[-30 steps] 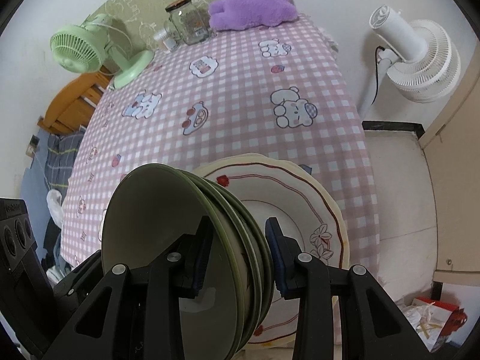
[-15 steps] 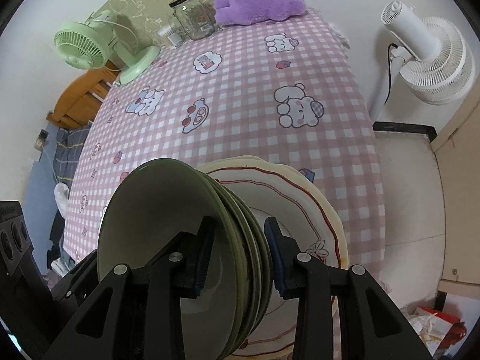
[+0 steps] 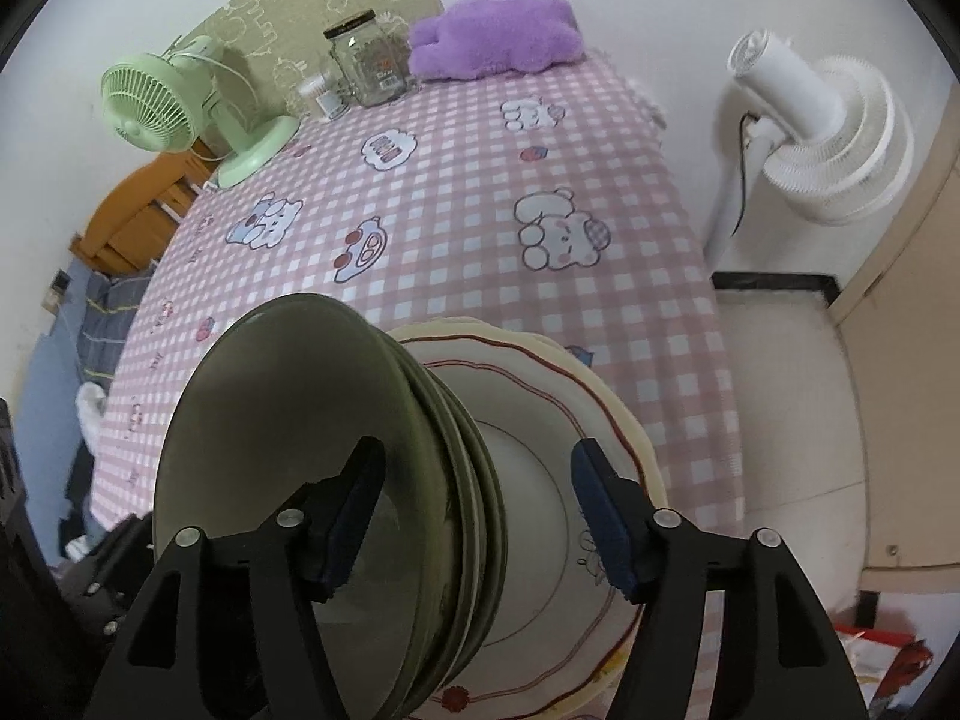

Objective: Organize plates and bowls
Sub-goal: 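Lift the nested bowls with both grippers and carry them over the plate stack, then lower the nested bowls onto the red-rimmed plate and open both grippers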

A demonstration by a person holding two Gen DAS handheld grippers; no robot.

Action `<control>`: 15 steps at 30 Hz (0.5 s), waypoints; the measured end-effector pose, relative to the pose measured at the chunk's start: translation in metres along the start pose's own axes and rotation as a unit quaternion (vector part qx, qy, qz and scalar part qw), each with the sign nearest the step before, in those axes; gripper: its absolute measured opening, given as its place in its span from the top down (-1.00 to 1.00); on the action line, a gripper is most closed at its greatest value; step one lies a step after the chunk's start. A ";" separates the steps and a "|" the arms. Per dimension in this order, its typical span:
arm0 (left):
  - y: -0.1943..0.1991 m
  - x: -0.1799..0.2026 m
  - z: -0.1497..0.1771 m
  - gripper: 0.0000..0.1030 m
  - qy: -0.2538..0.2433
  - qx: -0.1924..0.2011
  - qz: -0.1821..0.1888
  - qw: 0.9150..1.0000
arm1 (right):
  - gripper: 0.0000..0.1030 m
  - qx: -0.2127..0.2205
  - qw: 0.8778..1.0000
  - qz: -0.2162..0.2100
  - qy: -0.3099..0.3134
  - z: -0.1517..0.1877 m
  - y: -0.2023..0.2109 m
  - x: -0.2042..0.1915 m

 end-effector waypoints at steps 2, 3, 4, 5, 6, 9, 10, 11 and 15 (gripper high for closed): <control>0.007 -0.001 -0.003 -0.56 -0.012 0.009 0.003 1.000 | -0.43 0.010 1.000 0.011 -0.007 0.001 0.006 0.001; 0.010 -0.002 -0.004 -0.57 -0.017 0.013 0.003 1.000 | -0.44 0.015 1.000 0.014 -0.011 0.002 0.009 0.000; 0.013 -0.002 -0.005 -0.59 -0.021 0.017 0.004 1.000 | -0.45 0.022 0.999 0.018 -0.014 0.002 0.014 -0.001; 0.017 -0.003 -0.008 -0.60 -0.027 0.022 0.006 0.999 | -0.46 0.031 0.999 0.023 -0.015 0.001 0.018 -0.002; 0.020 -0.003 -0.010 -0.60 -0.031 0.027 0.008 0.999 | -0.47 0.039 0.999 0.027 -0.017 0.001 0.023 -0.004; 0.034 -0.007 -0.018 -0.63 -0.048 0.045 0.017 0.998 | -0.48 0.064 0.997 0.041 -0.024 -0.001 0.039 -0.010; 0.039 -0.009 -0.021 -0.66 -0.054 0.053 0.020 0.997 | -0.48 0.075 0.996 0.048 -0.027 -0.001 0.045 -0.012; 0.041 -0.010 -0.022 -0.67 -0.058 0.057 0.022 0.996 | -0.48 0.085 0.995 0.052 -0.029 -0.002 0.051 -0.015; 0.058 -0.017 -0.028 -0.67 -0.080 0.081 0.035 0.993 | -0.49 0.123 0.989 0.073 -0.034 -0.002 0.071 -0.027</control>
Point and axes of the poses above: each gripper's, at about its wrist camera, not at the fingertips, and y roughly against the way its jaws point, x to its right, z to its underside, the point moved 7 cm from there along -y, roughly the way its jaws point, and after that the axes turned 7 degrees about -y, right-handed, at the moved point
